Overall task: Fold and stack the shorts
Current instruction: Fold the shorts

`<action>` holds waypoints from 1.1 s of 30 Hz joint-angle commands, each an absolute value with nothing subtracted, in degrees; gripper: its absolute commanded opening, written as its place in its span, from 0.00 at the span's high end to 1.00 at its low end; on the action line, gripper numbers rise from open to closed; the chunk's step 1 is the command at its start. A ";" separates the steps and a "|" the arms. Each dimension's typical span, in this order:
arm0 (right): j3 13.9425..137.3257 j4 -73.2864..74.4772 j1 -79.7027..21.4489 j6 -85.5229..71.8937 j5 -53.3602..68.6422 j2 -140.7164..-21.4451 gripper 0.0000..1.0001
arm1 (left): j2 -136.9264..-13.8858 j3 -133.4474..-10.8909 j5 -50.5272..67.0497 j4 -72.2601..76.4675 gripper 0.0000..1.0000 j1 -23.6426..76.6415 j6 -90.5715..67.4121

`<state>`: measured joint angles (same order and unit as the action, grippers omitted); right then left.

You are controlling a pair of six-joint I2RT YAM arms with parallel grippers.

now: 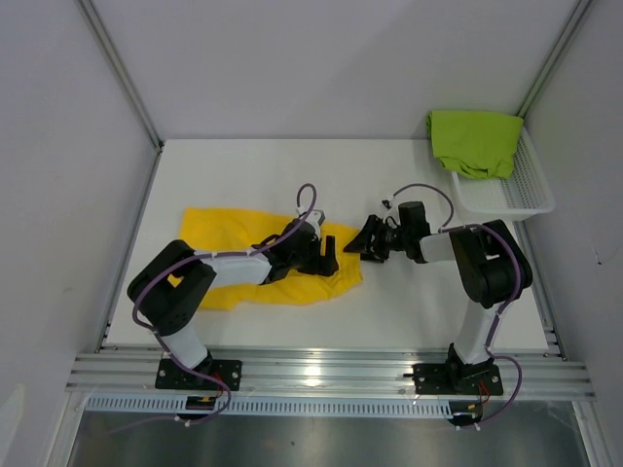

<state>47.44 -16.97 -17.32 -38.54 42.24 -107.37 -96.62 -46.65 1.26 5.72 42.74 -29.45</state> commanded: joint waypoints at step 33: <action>38.50 -22.24 -15.20 -42.80 40.17 -103.72 0.43 | -104.41 -42.63 0.70 -3.69 0.23 42.19 -25.40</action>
